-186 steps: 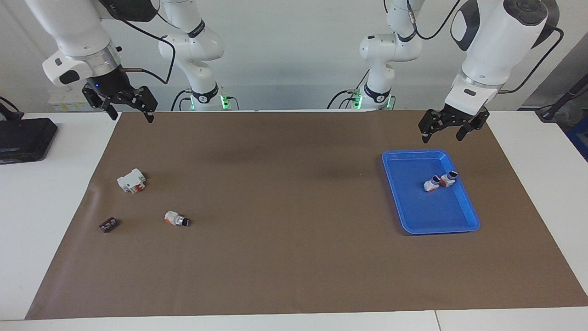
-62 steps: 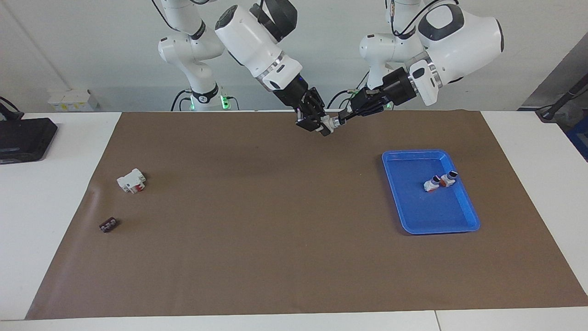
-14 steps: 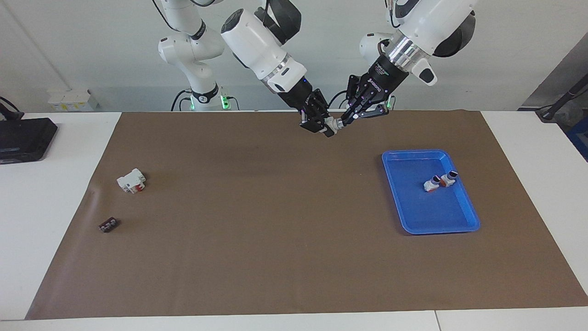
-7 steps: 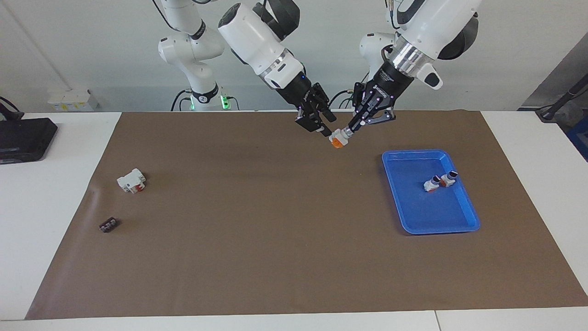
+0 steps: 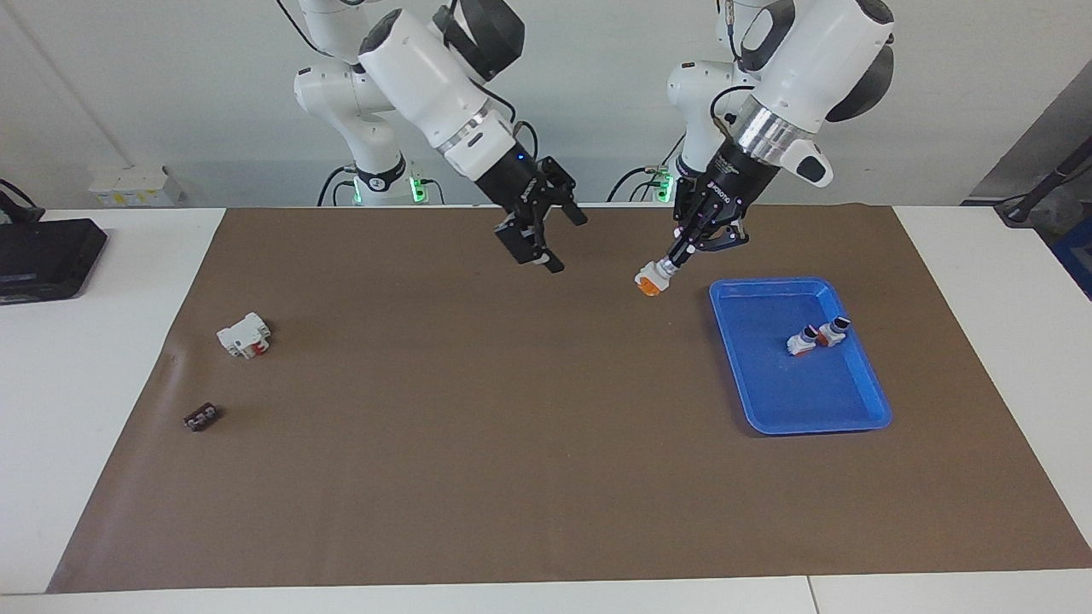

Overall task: Turn and place switch with both arms
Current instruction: 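Open the right gripper and pull it back from the switch, then lower the switch into the tray with the left gripper while the right gripper retracts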

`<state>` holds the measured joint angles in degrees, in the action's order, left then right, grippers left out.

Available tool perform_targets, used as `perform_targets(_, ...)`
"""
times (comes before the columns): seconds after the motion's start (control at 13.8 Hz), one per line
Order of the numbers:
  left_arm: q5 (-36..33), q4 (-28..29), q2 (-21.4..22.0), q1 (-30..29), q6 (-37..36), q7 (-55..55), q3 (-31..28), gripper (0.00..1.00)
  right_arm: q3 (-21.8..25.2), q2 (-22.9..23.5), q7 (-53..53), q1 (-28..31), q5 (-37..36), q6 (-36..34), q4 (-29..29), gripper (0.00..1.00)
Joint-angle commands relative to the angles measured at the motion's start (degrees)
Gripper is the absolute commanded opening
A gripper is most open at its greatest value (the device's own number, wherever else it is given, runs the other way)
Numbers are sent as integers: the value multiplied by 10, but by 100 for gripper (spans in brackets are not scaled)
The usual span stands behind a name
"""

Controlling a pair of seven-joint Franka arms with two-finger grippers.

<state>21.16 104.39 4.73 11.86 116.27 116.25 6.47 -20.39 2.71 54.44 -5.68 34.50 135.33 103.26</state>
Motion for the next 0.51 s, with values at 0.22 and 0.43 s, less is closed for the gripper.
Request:
perform_targets(0.22,-33,98,52,-91,16,-261,1,0,-3,-8,-20,119,-91,-55,4,100)
perform_targets(0.43,-45,123,50,-130,31,-392,1,0,-2,-6,-145,131,-192,-56,3,100)
